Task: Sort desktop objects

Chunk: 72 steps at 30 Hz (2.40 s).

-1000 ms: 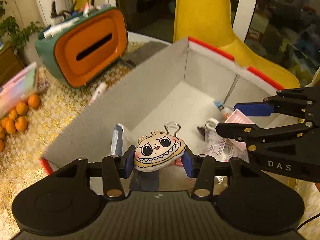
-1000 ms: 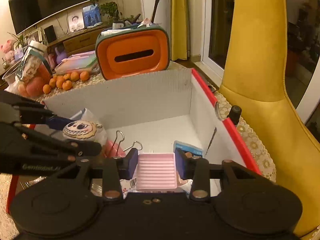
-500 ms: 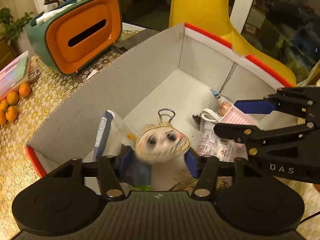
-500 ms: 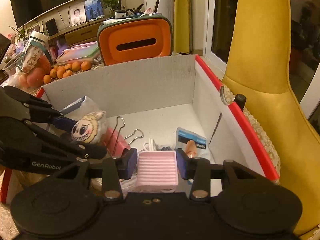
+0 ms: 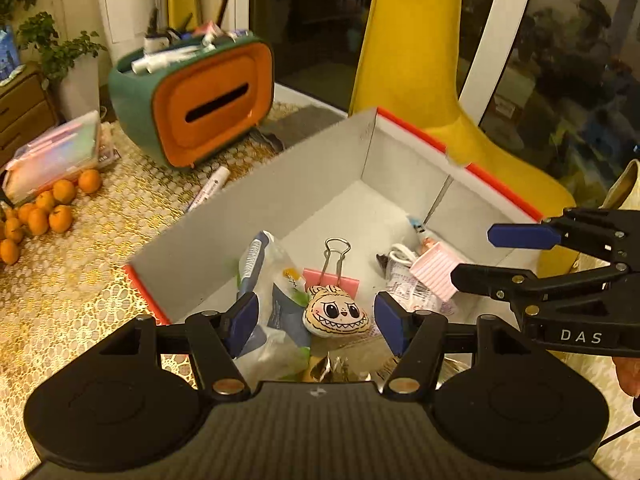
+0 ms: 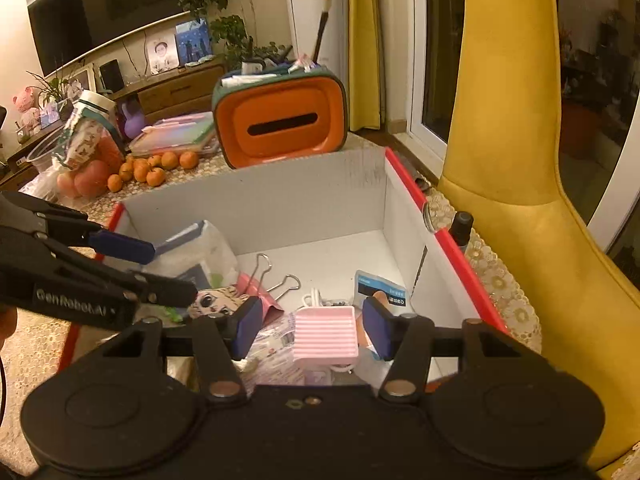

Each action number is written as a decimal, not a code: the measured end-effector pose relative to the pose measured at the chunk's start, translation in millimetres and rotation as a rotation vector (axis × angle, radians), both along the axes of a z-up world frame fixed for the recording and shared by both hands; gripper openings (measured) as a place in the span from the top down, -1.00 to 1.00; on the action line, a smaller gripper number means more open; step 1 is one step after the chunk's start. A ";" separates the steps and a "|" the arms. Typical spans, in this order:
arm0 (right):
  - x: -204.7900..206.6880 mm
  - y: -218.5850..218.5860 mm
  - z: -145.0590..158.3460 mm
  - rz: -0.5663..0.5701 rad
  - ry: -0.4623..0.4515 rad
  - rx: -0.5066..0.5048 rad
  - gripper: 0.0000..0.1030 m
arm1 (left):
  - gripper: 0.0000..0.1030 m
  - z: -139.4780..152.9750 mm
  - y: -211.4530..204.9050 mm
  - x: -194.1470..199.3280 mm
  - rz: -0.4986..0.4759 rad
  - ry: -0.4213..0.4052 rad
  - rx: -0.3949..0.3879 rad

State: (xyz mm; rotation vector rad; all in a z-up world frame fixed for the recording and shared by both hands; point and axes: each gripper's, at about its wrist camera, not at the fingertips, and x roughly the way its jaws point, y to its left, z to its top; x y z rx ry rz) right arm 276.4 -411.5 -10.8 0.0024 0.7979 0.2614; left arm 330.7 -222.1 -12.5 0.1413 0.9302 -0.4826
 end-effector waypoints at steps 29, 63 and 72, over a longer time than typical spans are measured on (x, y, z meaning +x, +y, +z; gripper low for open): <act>-113.2 27.3 49.7 0.032 -0.195 0.069 -0.76 | -0.65 50.7 48.9 -152.9 0.127 -0.275 -0.068; -169.2 23.4 35.5 -0.087 -0.188 -0.010 -0.99 | -0.97 50.2 43.9 -202.3 0.170 -0.279 -0.043; -173.3 26.0 30.1 -0.104 -0.149 -0.006 -0.99 | -0.97 43.3 46.0 -206.8 0.149 -0.253 -0.043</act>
